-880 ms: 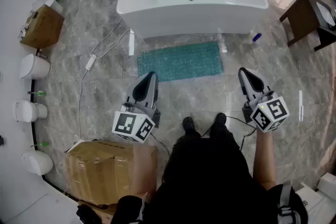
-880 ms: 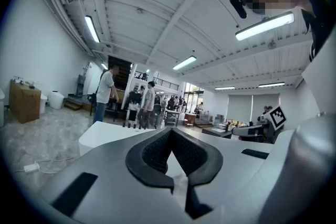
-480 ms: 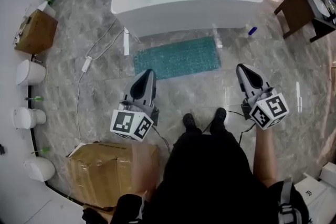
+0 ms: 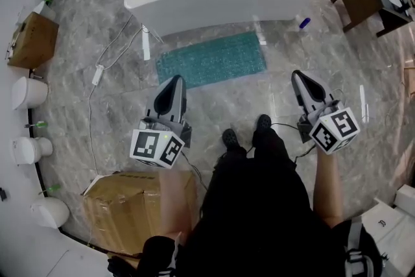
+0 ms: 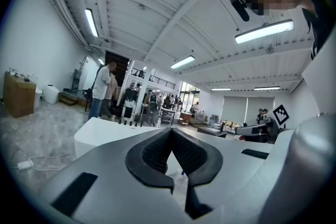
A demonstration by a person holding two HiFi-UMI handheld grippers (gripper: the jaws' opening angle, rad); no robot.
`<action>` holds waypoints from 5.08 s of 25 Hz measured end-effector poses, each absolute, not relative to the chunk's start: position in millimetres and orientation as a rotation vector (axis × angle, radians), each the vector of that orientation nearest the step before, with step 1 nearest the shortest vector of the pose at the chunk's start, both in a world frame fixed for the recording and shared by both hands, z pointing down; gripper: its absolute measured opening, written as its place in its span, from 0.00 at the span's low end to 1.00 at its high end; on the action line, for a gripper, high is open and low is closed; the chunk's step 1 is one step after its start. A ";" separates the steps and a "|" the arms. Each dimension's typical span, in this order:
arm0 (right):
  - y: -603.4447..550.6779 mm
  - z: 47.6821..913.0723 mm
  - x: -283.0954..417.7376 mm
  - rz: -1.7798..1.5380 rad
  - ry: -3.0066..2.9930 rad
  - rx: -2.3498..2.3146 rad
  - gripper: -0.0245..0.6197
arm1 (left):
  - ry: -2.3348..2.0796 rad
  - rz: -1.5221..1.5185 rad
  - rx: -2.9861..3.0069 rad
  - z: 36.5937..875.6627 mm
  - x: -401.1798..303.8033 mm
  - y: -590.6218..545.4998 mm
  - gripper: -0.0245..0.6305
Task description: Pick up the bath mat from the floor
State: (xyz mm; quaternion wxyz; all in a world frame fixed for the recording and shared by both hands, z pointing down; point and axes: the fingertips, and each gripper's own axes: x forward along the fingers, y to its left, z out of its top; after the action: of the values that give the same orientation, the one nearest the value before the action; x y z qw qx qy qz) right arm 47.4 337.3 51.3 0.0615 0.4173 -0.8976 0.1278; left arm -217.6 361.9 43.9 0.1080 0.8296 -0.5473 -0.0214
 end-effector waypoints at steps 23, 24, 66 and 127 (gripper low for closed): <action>48.7 114.2 163.0 0.472 -2.723 1.093 0.06 | -1.706 -0.026 2.346 56.6 -96.8 110.3 0.04; 35.0 118.0 166.7 0.483 -2.722 1.076 0.06 | -1.715 -0.023 2.340 57.4 -91.2 97.5 0.04; -141.4 867.3 140.6 0.823 -2.136 0.796 0.24 | -1.373 0.406 2.185 664.9 -83.0 -92.8 0.04; -92.2 861.0 54.0 0.916 -2.020 0.589 0.08 | -1.351 0.356 2.143 628.6 -54.4 -91.3 0.04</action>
State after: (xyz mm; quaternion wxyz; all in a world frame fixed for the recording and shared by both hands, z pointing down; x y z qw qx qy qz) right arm 54.0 -92.2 861.0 0.4106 0.2340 -0.8026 0.3640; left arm -54.4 -91.3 628.6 0.2876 0.8022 -0.5059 0.1333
